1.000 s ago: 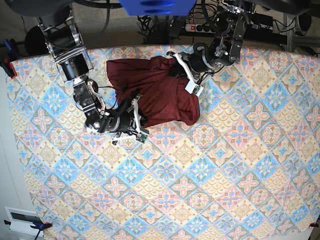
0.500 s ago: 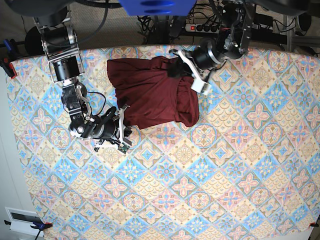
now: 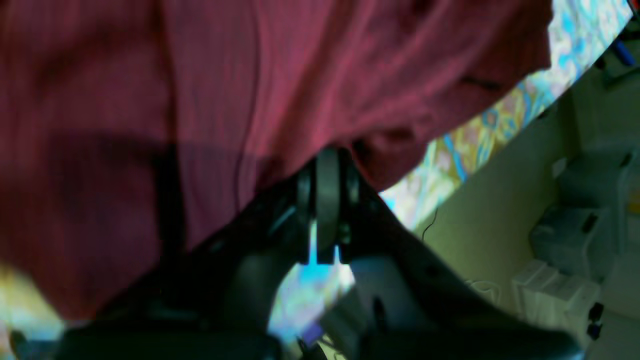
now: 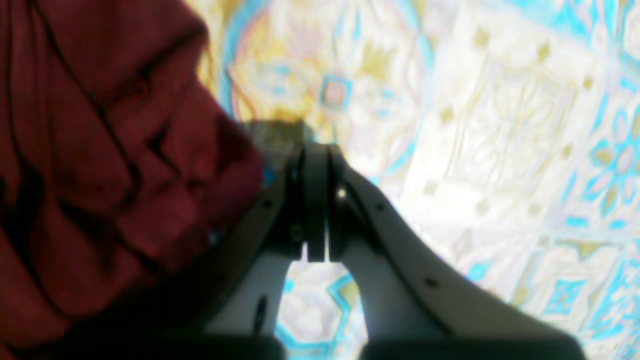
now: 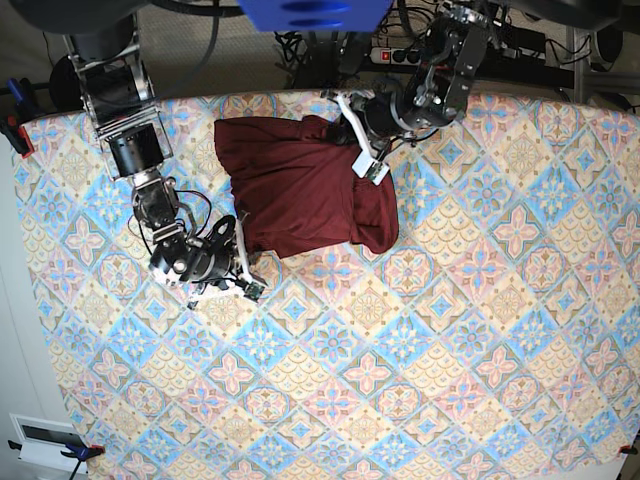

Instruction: Layout the t-shirt on the table in an organized manner, then fold the t-shirt properly

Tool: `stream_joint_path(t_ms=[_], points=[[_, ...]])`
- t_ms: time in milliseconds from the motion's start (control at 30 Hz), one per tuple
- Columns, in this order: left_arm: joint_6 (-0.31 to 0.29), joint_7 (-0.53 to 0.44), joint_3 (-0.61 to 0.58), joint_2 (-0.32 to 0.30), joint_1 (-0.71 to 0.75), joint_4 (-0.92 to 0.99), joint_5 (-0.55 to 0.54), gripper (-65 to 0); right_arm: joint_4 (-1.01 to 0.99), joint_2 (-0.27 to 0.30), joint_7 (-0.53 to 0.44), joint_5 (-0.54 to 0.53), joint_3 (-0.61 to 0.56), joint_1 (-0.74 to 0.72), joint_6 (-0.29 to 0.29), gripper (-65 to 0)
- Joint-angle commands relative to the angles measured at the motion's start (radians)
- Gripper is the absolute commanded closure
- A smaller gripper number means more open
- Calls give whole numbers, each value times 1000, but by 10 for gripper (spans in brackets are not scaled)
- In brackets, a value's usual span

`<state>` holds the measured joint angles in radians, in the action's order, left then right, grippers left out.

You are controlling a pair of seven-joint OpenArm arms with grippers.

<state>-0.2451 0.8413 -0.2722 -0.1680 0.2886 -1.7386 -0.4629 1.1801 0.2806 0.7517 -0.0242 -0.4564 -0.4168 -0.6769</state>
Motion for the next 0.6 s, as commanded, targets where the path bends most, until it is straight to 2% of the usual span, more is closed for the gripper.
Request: stream_joint_path(t_ms=[0, 100, 367, 433, 567], points=[[2, -14, 1, 0, -18, -1, 8, -2, 27, 4, 1, -18, -17, -7, -21, -6], [2, -14, 1, 0, -62, 29, 8, -2, 129, 67, 2, -18, -34, 60, -21, -6], [2, -14, 1, -2, -182, 136, 10, -2, 334, 162, 6, -18, -29, 249, -21, -5], [2, -14, 1, -2, -219, 173, 10, -2, 380, 182, 6, -20, -28, 292, -21, -5], [2, -14, 1, 0, -289, 210, 10, -2, 493, 191, 9, -20, 51, 402, -21, -5]])
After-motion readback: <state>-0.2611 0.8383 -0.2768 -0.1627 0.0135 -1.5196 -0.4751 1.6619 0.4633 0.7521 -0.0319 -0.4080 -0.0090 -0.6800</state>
